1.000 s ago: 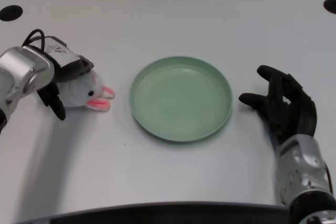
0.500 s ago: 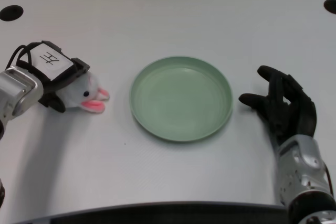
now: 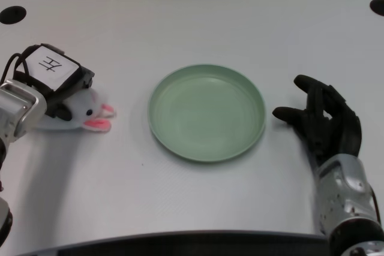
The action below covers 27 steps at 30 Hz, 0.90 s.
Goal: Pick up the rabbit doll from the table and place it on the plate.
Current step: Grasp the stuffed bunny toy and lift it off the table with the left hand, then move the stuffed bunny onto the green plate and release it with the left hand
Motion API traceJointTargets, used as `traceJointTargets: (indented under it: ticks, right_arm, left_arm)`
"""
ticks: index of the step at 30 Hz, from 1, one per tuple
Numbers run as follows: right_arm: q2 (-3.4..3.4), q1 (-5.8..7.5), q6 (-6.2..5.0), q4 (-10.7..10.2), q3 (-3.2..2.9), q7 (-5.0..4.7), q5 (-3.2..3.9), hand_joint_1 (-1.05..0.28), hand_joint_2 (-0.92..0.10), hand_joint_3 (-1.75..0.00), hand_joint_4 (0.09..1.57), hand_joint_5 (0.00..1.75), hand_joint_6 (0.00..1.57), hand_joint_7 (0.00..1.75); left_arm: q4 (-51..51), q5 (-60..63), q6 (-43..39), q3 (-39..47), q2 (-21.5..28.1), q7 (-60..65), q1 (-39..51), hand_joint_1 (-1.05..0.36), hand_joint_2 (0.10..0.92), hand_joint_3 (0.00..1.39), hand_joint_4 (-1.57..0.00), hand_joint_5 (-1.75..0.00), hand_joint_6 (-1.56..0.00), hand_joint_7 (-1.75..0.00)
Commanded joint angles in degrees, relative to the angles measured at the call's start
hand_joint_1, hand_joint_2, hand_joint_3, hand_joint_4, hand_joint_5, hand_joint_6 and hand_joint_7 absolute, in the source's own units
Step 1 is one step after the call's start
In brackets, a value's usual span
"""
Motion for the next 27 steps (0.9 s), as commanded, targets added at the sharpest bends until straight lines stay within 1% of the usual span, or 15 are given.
traceJointTargets:
  ticks: [1, 5, 7, 10, 11, 12, 13, 14, 15, 16, 19, 21, 24, 25, 27]
  right_arm:
    - [0.28, 1.01, 0.12, -0.07, -0.06, 0.04, 0.18, -0.40, -0.92, -0.41, 0.72, 1.10, 0.64, 0.82]
    - [0.11, 0.65, 0.08, 0.51, -0.20, 0.33, 0.32, -0.40, -0.92, -0.41, 0.72, 1.10, 0.64, 0.82]
    - [0.10, 0.63, 0.07, 0.49, 0.02, -0.21, -0.03, -0.41, -0.92, -0.42, 0.73, 1.11, 0.64, 0.82]
    - [-0.03, 0.40, 0.18, 0.78, 0.07, -0.41, -0.19, -0.41, -0.92, -0.41, 0.74, 1.11, 0.65, 0.82]
    - [-0.06, 0.38, 0.26, 0.79, 0.10, -0.42, -0.23, -0.41, -0.92, -0.41, 0.74, 1.11, 0.65, 0.82]
    - [0.00, 0.41, 0.34, 0.66, 0.10, -0.49, -0.19, -0.41, -0.92, -0.41, 0.74, 1.11, 0.65, 0.82]
    - [0.04, 0.40, 0.24, 0.74, 0.01, -0.39, -0.07, -0.41, -0.92, -0.41, 0.74, 1.11, 0.65, 0.82]
    - [0.02, 0.36, 0.05, 0.99, -0.05, -0.28, -0.03, -0.41, -0.92, -0.40, 0.75, 1.11, 0.66, 0.82]
    - [-0.03, 0.28, -0.17, 1.31, -0.10, -0.13, -0.01, -0.41, -0.92, -0.40, 0.75, 1.11, 0.66, 0.82]
    - [-0.12, 0.20, -0.24, 1.55, -0.02, -0.22, -0.17, -0.41, -0.92, -0.40, 0.75, 1.11, 0.66, 0.82]
    - [-0.25, 0.09, -0.09, 1.63, 0.35, -0.80, -0.72, -0.41, -0.92, -0.40, 0.75, 1.10, 0.67, 0.82]
    - [-0.17, 0.22, -0.22, 1.56, 0.31, -0.38, -0.61, -0.40, -0.92, -0.41, 0.75, 1.10, 0.66, 0.82]
    - [0.02, 0.19, -0.18, 1.57, 0.15, -0.36, -0.35, -0.40, -0.92, -0.42, 0.75, 1.11, 0.66, 0.82]
    - [0.11, 0.20, -0.06, 1.44, 0.09, -0.36, -0.23, -0.40, -0.92, -0.41, 0.74, 1.11, 0.66, 0.81]
    - [0.14, -0.02, -0.28, 1.88, -0.17, 0.05, 0.11, -0.40, -0.92, -0.40, 0.74, 1.11, 0.66, 0.81]
  left_arm:
    - [1.05, -0.76, -0.27, -0.12, 0.39, -2.57, -1.01, -0.29, 0.808, 0.01, -0.90, -1.75, -1.05, -0.43]
    - [1.00, -4.18, 0.01, 2.47, 0.25, -6.42, -1.25, -0.25, 0.821, 0.01, -0.83, -1.69, -1.07, -0.43]
    - [0.59, -5.77, 0.75, 3.64, 0.27, -7.93, -1.57, -0.24, 0.836, 0.00, -0.79, -1.58, -0.98, -0.55]
    - [-0.58, -8.95, -0.35, 6.33, 1.00, -8.55, -1.94, -0.23, 0.859, 0.01, -0.76, -1.64, -0.93, -0.70]
    - [-1.02, -9.99, -0.75, 7.29, 1.28, -8.86, -2.12, -0.22, 0.877, 0.01, -0.75, -1.70, -0.84, -0.95]
    - [-1.46, -10.70, -1.06, 7.98, 1.57, -9.26, -2.32, -0.22, 0.883, 0.01, -0.74, -1.72, -0.79, -1.05]
    - [-2.10, -11.67, -1.48, 8.99, 1.90, -9.17, -2.44, -0.23, 0.890, 0.01, -0.73, -1.74, -0.77, -1.08]
    - [-2.78, -12.39, -1.66, 9.81, 2.18, -9.23, -2.62, -0.22, 0.899, 0.01, -0.77, -1.74, -0.69, -1.37]
    - [-3.61, -13.12, -1.69, 10.61, 2.43, -9.61, -2.96, -0.21, 0.906, 0.01, -0.79, -1.74, -0.64, -1.55]
    - [-4.45, -13.79, -1.52, 11.39, 2.58, -10.45, -3.41, -0.19, 0.915, 0.04, -0.80, -1.75, -0.62, -1.67]
    - [-6.86, -14.99, -1.42, 12.92, 2.98, -11.56, -4.09, -0.14, 0.913, 0.05, -0.80, -1.75, -0.61, -1.74]
    - [-8.82, -15.89, -1.72, 14.10, 3.35, -12.39, -4.61, -0.13, 0.914, 0.05, -0.78, -1.75, -0.58, -1.74]
    - [-11.17, -16.67, -1.48, 15.22, 3.69, -13.40, -5.41, -0.14, 0.913, 0.06, -0.69, -1.75, -0.56, -1.59]
    - [-11.82, -16.66, -1.41, 15.47, 3.76, -13.42, -5.66, -0.14, 0.907, 0.05, -0.68, -1.75, -0.57, -1.59]
    - [-13.20, -17.45, -2.12, 16.42, 3.79, -14.48, -6.46, -0.13, 0.911, 0.05, -0.70, -1.75, -0.55, -1.68]
